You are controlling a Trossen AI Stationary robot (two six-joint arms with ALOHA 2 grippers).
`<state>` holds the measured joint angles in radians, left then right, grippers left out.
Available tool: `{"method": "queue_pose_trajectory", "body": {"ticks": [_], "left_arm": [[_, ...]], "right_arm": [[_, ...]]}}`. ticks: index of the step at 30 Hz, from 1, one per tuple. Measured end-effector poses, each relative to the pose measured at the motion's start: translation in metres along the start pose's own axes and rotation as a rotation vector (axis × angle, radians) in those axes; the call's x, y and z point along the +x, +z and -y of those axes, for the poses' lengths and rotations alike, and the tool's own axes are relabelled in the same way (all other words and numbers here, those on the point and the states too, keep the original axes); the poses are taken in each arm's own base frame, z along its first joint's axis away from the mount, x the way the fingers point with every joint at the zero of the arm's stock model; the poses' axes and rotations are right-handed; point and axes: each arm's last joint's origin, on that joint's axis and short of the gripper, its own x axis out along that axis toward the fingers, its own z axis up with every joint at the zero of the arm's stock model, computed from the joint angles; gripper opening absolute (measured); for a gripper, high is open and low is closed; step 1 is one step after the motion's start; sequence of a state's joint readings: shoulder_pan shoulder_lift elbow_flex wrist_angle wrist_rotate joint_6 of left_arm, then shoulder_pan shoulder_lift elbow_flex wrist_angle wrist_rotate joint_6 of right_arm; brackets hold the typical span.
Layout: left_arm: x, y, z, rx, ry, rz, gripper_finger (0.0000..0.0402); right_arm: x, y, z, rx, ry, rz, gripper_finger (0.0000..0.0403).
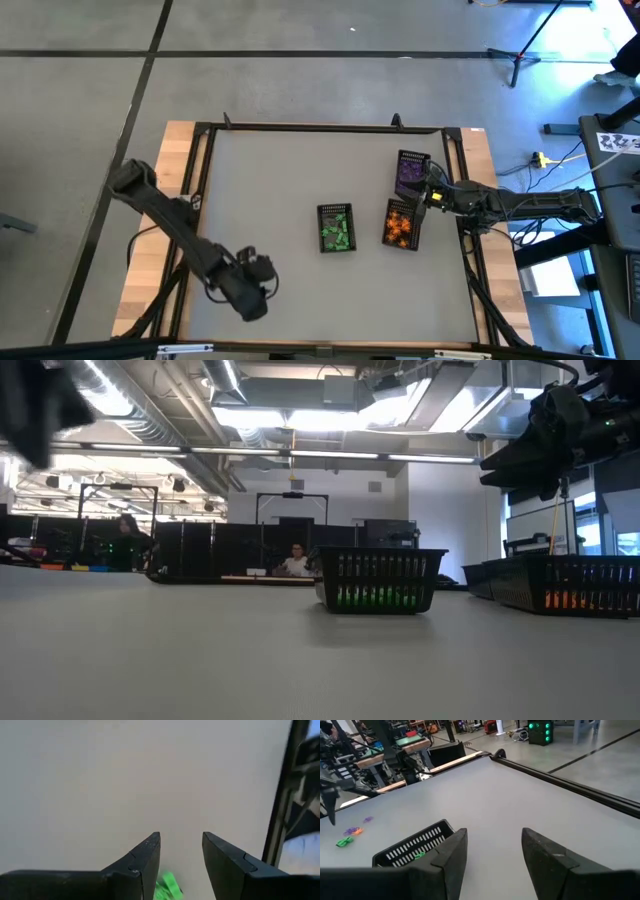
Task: Sort Halloween decoration
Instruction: Put the right green skeleton toy into the bottom left bin
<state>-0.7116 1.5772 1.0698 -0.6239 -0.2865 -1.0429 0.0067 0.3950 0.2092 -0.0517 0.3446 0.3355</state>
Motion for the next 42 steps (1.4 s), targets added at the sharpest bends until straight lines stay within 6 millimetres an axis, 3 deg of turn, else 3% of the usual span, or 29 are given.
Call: {"method": "queue_pose_trajectory", "body": {"ticks": [6, 10, 24, 29, 36, 42], "left_arm": [[0.033, -0.028, 0.011, -0.065, 0.024, -0.188, 0.0139], [0.045, -0.037, 0.012, -0.084, 0.051, -0.243, 0.0139], [0.058, -0.045, 0.006, -0.103, 0.141, -0.301, 0.0139], [0.058, -0.043, 0.005, -0.083, 0.143, -0.302, 0.0119], [0.061, -0.030, -0.002, -0.054, 0.143, -0.301, 0.0016], [0.054, 0.001, -0.012, 0.017, 0.147, -0.226, 0.0011]], "right_arm": [[0.000, 0.000, 0.000, 0.000, 0.006, -0.003, 0.0186], [0.000, 0.000, 0.000, 0.000, 0.006, -0.002, 0.0186], [0.000, 0.000, -0.001, 0.008, 0.023, -0.009, 0.0186], [0.000, 0.000, -0.001, 0.007, 0.022, -0.011, 0.0186], [0.000, 0.000, -0.001, 0.007, 0.021, -0.011, 0.0186], [0.000, 0.000, 0.000, 0.007, 0.013, -0.008, 0.0186]]}}
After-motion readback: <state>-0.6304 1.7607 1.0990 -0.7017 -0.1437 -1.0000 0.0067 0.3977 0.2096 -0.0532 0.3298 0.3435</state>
